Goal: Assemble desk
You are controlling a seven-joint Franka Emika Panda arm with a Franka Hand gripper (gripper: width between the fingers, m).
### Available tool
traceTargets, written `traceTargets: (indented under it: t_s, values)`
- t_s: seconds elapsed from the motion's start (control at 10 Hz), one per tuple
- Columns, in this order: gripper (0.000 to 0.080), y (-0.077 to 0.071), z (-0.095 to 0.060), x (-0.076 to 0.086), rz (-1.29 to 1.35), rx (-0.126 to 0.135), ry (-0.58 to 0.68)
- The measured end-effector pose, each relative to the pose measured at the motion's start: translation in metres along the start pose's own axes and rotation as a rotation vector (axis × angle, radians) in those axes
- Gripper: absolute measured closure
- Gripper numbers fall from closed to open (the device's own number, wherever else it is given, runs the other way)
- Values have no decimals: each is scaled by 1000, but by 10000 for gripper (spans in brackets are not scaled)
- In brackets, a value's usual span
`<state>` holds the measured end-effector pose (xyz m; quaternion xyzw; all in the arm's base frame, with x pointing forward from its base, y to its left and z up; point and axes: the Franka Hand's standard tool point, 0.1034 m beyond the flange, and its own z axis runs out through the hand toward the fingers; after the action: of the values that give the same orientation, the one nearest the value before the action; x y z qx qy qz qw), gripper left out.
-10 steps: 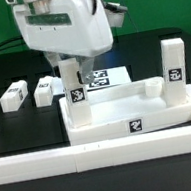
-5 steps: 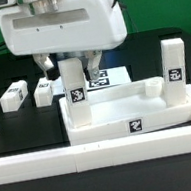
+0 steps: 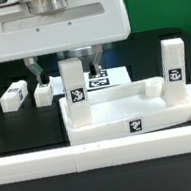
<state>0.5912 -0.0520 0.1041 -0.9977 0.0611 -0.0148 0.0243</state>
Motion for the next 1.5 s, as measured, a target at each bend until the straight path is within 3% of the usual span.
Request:
traceTargets:
  t_s: [0.2,0.4,0.6,0.7,0.8,1.1,1.5]
  values:
    - [151,-3,-1,1,-175,-32,-5]
    - [151,-7,-1,1,-238,-41,-8]
    - [407,-6,-1,1,-236,-41,-8]
    - [407,-6,-1,1,-235,-41,-8]
    - [513,-6,-1,1,-230,-41,-8]
    - [513,-7,-1,2,-175,-38,-6]
    - [512,-7,0,2,341,-31,14]
